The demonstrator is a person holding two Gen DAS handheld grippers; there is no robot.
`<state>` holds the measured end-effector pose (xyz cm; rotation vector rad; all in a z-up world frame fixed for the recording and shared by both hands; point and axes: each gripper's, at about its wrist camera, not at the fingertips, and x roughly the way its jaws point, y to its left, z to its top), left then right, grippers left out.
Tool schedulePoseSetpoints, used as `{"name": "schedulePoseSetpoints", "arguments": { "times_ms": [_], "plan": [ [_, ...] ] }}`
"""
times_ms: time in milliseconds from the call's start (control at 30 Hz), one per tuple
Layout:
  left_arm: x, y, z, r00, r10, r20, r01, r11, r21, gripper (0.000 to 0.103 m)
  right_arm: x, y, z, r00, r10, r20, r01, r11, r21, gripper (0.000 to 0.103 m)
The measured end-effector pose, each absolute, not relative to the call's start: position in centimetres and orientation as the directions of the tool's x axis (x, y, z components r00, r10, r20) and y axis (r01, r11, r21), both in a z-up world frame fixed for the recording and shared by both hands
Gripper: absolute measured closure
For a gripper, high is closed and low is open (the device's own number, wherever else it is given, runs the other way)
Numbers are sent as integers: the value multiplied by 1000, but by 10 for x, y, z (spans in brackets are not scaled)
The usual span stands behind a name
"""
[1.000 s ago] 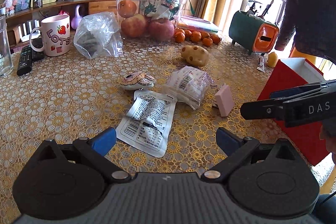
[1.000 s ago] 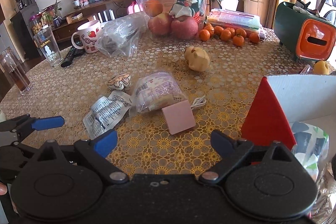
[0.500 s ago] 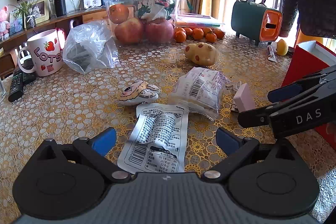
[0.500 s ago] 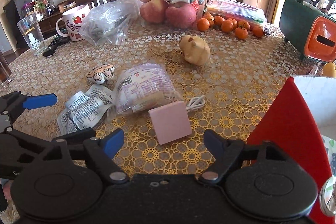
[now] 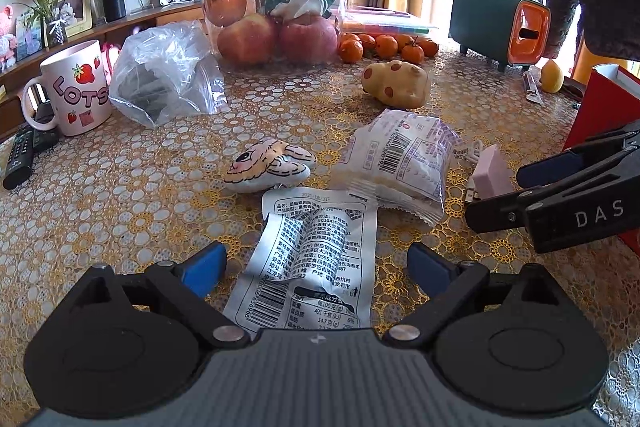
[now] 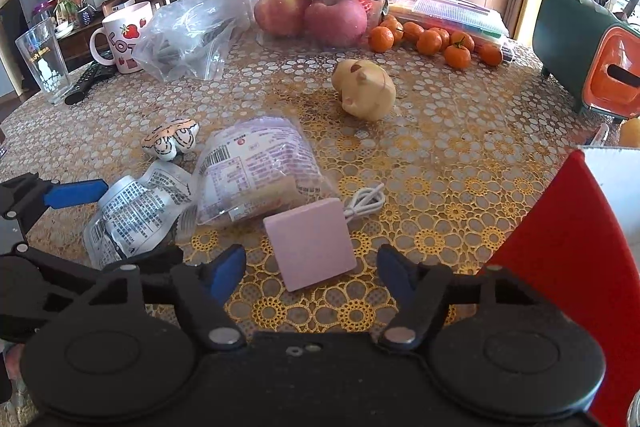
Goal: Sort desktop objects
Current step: 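Move the left tool to the white blister pack while the right tool reaches the pink square pad, then close the left tool on the blister pack while the right tool grips the pink pad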
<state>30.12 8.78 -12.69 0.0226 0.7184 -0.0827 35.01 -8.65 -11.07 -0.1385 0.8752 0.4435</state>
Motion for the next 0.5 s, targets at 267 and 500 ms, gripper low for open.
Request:
{"name": "schedulePoseSetpoints", "arguments": {
  "times_ms": [267,500],
  "plan": [
    [300,85,-126,763,-61,-644,84,996,6,25,352,-86,-114,558,312,-769,-429,902,55,41],
    [298,83,-125,766,-66,-639,95,995,12,37,352,-85,-114,562,309,-767,-428,902,50,53]
  ]
}}
